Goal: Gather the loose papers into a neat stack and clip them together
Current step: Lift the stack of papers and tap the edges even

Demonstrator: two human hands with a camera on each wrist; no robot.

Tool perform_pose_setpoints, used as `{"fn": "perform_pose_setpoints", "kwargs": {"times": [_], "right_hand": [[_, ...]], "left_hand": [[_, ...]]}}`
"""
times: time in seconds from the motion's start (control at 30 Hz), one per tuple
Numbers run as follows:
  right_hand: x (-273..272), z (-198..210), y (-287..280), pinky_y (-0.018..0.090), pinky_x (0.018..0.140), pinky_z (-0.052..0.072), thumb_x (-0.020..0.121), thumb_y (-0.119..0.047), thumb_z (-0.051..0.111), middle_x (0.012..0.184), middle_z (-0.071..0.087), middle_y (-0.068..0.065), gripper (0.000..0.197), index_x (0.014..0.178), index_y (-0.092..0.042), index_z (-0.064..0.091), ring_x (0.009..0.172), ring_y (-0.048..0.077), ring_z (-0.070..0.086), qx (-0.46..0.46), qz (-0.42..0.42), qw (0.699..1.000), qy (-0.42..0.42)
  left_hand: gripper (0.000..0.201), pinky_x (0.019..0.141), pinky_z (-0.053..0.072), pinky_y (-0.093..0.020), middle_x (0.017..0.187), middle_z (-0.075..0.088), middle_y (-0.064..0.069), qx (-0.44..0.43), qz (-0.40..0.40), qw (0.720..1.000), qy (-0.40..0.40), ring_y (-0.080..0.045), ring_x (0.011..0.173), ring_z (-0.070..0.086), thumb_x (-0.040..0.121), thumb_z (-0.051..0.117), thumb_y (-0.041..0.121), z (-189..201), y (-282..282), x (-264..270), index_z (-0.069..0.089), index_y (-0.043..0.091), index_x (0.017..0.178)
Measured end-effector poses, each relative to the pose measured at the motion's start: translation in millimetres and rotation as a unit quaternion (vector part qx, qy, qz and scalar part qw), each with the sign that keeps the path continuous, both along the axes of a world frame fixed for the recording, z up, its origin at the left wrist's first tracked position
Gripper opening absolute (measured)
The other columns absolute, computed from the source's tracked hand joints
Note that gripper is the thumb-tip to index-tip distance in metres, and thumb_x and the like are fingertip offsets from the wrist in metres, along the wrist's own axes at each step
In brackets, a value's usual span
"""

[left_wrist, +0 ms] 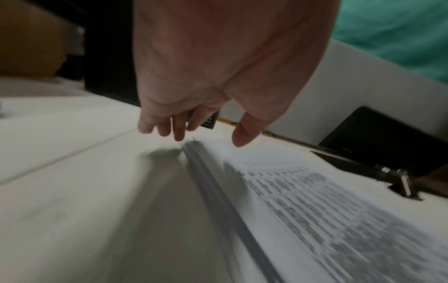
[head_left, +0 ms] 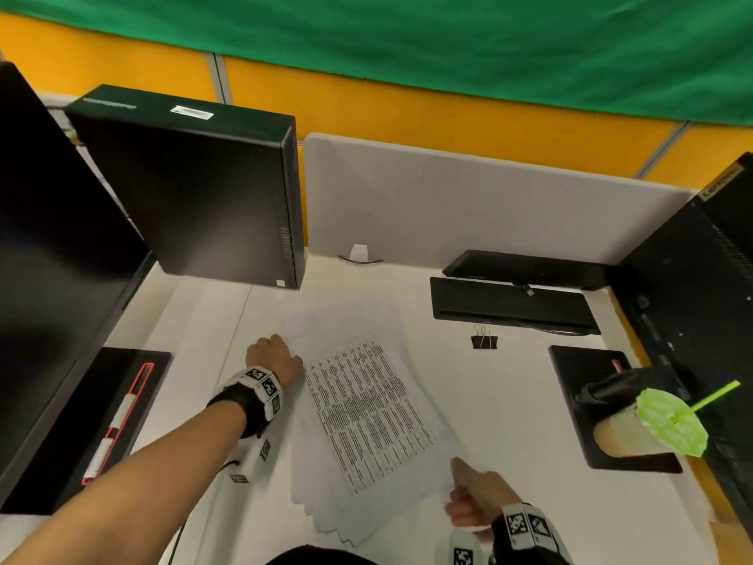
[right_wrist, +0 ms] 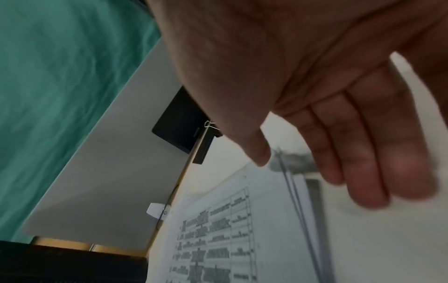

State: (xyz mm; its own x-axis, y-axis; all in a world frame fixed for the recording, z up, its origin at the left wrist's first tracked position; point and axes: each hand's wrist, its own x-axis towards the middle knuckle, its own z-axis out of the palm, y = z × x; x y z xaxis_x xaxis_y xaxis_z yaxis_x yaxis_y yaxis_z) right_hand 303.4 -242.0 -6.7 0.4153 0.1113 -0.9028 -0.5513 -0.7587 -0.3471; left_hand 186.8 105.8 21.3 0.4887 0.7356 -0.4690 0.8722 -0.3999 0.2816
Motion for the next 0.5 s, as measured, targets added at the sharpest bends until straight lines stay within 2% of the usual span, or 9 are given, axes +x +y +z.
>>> {"fn": "perform_pose_setpoints", "kwargs": {"times": [0.03, 0.1, 0.17, 0.27, 0.33, 0.43, 0.5], "right_hand": [[-9, -3, 2, 0.027, 0.050, 0.047, 0.077, -0.051, 0.065, 0.057, 0.066, 0.010, 0.046, 0.069, -0.006, 0.059, 0.045, 0.021, 0.056, 0.022, -0.007, 0.999, 0.027], [-18, -2, 7, 0.034, 0.063, 0.054, 0.081, -0.055, 0.060, 0.080, 0.076, 0.019, 0.056, 0.082, 0.001, 0.068, 0.061, 0.027, 0.068, 0.042, -0.003, 0.998, 0.052], [-20, 3, 12, 0.031, 0.061, 0.054, 0.085, -0.051, 0.058, 0.091, 0.076, 0.021, 0.056, 0.088, 0.004, 0.069, 0.070, 0.027, 0.069, 0.067, -0.027, 0.996, 0.057], [-19, 9, 14, 0.025, 0.057, 0.046, 0.089, -0.042, 0.058, 0.083, 0.074, 0.014, 0.044, 0.082, -0.001, 0.070, 0.069, 0.022, 0.063, 0.084, -0.061, 0.993, 0.050], [-11, 5, 16, 0.023, 0.056, 0.043, 0.091, -0.038, 0.058, 0.080, 0.071, 0.013, 0.039, 0.084, -0.001, 0.069, 0.067, 0.021, 0.061, 0.091, -0.076, 0.991, 0.059], [-8, 10, 15, 0.027, 0.063, 0.049, 0.090, -0.037, 0.059, 0.084, 0.072, 0.015, 0.040, 0.090, 0.002, 0.070, 0.078, 0.024, 0.064, 0.099, -0.082, 0.990, 0.063], [0, 9, 16, 0.033, 0.072, 0.054, 0.089, -0.034, 0.062, 0.089, 0.069, 0.025, 0.039, 0.091, 0.004, 0.070, 0.083, 0.025, 0.063, 0.117, -0.112, 0.985, 0.060]], "left_hand": [[0.055, 0.106, 0.031, -0.039, 0.135, 0.046, -0.021, 0.002, -0.022, 1.000, 0.012, -0.037, 0.125, 0.041, 0.088, 0.045, 0.038, -2, 3, 6, 0.041, 0.002, 0.130], [0.062, 0.110, 0.030, -0.040, 0.138, 0.042, -0.020, 0.015, -0.073, 0.997, 0.028, -0.037, 0.129, 0.037, 0.087, 0.044, 0.044, -8, 12, 26, 0.038, 0.002, 0.132], [0.068, 0.112, 0.027, -0.041, 0.139, 0.041, -0.017, 0.051, -0.108, 0.992, 0.044, -0.035, 0.132, 0.034, 0.083, 0.045, 0.049, -11, 26, 41, 0.038, 0.003, 0.133], [0.065, 0.113, 0.027, -0.040, 0.135, 0.045, -0.018, 0.051, -0.159, 0.985, 0.047, -0.034, 0.130, 0.037, 0.082, 0.049, 0.045, -18, 34, 59, 0.040, 0.000, 0.128], [0.060, 0.111, 0.030, -0.041, 0.132, 0.047, -0.016, 0.054, -0.176, 0.981, 0.061, -0.033, 0.128, 0.039, 0.078, 0.050, 0.041, -25, 35, 71, 0.043, 0.001, 0.123], [0.051, 0.106, 0.031, -0.044, 0.126, 0.051, -0.012, 0.109, -0.183, 0.975, 0.067, -0.031, 0.122, 0.043, 0.075, 0.047, 0.040, -22, 29, 74, 0.046, 0.007, 0.114], [0.053, 0.107, 0.025, -0.049, 0.125, 0.053, -0.012, 0.137, -0.182, 0.970, 0.080, -0.032, 0.120, 0.045, 0.077, 0.046, 0.043, -21, 30, 75, 0.044, 0.007, 0.117]]}}
